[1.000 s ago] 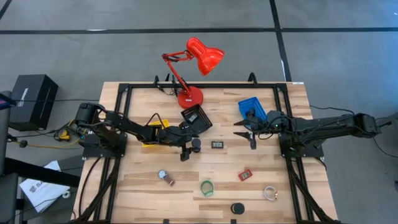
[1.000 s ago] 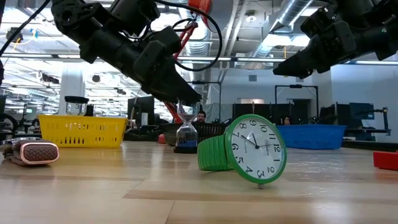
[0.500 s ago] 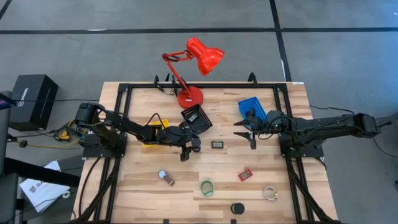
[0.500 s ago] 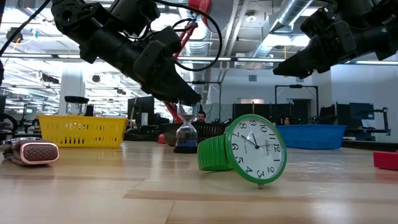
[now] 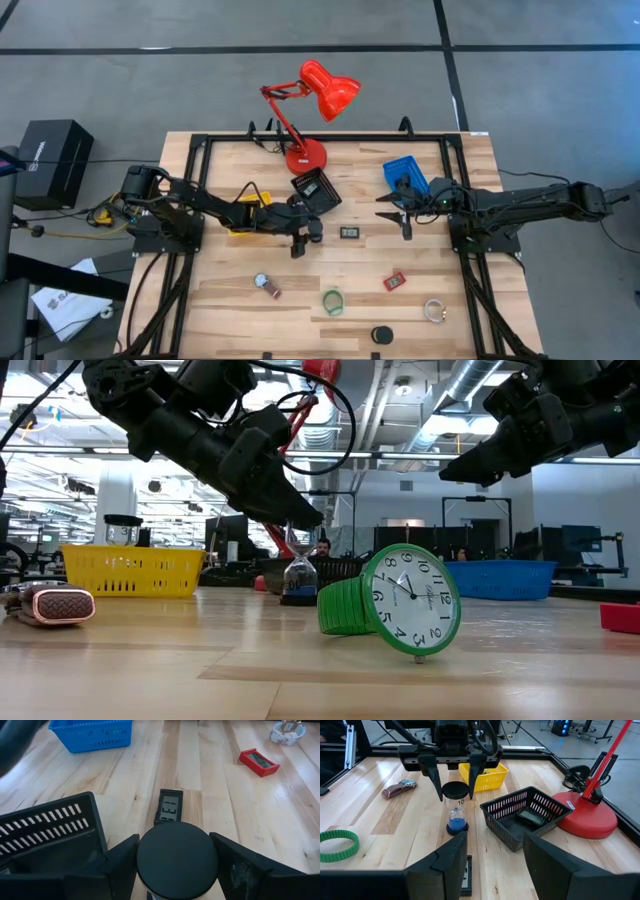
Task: Pick & Place Office items
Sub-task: Put the blue hourglass into the yellow bin
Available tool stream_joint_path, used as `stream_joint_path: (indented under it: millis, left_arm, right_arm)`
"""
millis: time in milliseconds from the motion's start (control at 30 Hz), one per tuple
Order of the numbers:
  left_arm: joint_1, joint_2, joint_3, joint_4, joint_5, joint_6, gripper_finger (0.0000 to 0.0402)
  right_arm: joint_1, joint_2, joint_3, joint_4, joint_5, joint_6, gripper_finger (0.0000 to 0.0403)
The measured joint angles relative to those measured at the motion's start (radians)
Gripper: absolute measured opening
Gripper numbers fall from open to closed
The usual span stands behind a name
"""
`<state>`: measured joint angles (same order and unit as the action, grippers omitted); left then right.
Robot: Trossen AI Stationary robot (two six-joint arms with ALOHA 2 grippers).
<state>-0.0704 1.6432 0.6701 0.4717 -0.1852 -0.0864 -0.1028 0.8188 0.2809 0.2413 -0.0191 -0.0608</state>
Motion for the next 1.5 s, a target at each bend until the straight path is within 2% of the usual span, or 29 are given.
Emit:
stream_joint_path:
  millis: [233,500,867,1033,1167,1333,1500]
  left_arm:
    - [0.0,-0.02,-0.001,0.0,-0.001,0.0,0.0217]
    - [-0.002,-0.136,-0.001,-0.053,-0.002,-0.001,0.0217]
    - [-0.002,-0.437,-0.001,-0.354,-0.062,-0.001,0.0219]
    - [-0.002,-0.568,-0.001,-0.495,-0.135,-0.028,0.0214]
    - [-0.002,-0.645,-0.001,-0.582,-0.185,-0.031,0.0223]
    - [-0.002,-0.716,0.0,-0.682,-0.219,-0.06,0.0213]
    - [-0.002,-0.757,0.0,-0.791,-0.305,-0.107,0.0219]
  right_arm:
    - [0.0,0.0,0.0,0.0,0.0,0.0,0.0182]
    - [0.0,0.0,0.0,-0.001,0.0,0.0,0.0182]
    - [0.0,0.0,0.0,-0.003,0.0,0.0,0.0182]
    - [0.005,0.0,0.0,-0.002,-0.001,0.0,0.0182]
    - [0.004,0.0,0.0,-0.002,-0.001,0.0,0.0182]
    - [0.005,0.0,0.0,-0.009,-0.004,0.007,0.0182]
    - [0.005,0.0,0.0,-0.024,-0.006,0.009,0.0182]
